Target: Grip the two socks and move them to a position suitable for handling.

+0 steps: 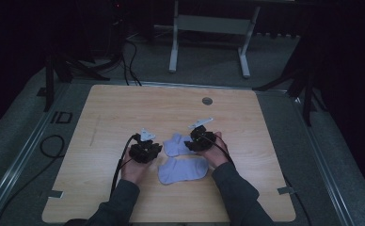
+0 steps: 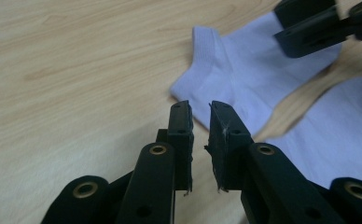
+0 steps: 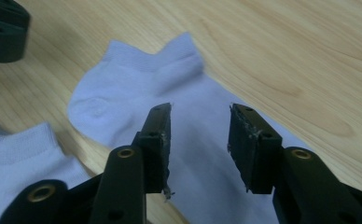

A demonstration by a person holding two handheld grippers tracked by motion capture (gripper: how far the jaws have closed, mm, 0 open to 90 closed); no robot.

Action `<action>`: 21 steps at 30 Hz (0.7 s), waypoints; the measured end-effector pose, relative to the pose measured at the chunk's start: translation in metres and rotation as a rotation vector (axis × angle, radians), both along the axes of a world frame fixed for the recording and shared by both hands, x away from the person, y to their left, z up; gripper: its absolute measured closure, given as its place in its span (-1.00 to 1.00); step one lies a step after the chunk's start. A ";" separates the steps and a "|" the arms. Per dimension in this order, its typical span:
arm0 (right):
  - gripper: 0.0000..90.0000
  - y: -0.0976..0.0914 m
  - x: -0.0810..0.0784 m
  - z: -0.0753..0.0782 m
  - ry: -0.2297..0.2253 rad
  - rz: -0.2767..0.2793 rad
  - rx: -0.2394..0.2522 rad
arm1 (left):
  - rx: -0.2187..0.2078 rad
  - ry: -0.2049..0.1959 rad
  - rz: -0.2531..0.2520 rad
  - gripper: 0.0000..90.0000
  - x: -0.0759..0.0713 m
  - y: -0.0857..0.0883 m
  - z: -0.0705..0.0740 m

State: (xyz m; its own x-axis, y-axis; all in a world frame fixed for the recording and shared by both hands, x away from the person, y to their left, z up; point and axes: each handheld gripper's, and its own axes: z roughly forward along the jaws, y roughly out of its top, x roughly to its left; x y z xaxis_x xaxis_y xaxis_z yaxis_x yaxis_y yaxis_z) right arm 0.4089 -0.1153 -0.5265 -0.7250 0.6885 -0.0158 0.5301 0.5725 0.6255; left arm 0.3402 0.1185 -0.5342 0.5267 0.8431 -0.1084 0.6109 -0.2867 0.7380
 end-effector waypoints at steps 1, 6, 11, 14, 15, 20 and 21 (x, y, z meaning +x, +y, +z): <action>0.26 0.003 0.000 -0.002 0.002 0.007 -0.004 | -0.003 -0.004 -0.002 0.73 -0.003 0.001 0.000; 0.19 0.014 0.002 -0.012 0.014 0.020 -0.026 | -0.001 -0.012 -0.009 0.71 -0.015 0.006 -0.001; 0.07 0.024 0.004 -0.013 0.017 0.027 -0.027 | 0.005 -0.014 -0.025 0.67 -0.024 0.008 -0.001; 0.03 0.028 0.007 -0.014 0.024 0.026 -0.024 | 0.009 -0.028 -0.030 0.66 -0.031 0.008 0.001; 0.04 0.030 0.007 -0.015 0.029 0.027 -0.027 | 0.011 -0.029 -0.033 0.65 -0.033 0.009 0.002; 0.09 0.029 0.009 -0.021 0.032 0.026 -0.033 | 0.022 -0.040 -0.034 0.64 -0.044 0.014 0.004; 0.11 0.028 0.009 -0.021 0.030 0.030 -0.032 | 0.026 -0.040 -0.034 0.63 -0.046 0.015 0.004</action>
State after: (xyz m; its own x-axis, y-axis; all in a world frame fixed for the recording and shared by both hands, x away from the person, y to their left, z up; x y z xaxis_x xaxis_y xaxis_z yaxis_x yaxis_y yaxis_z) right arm 0.4176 -0.0869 -0.5472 -0.7457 0.6661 -0.0151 0.5309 0.6077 0.5907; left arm 0.2945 0.1338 -0.5299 0.5589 0.8267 -0.0653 0.5706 -0.3262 0.7537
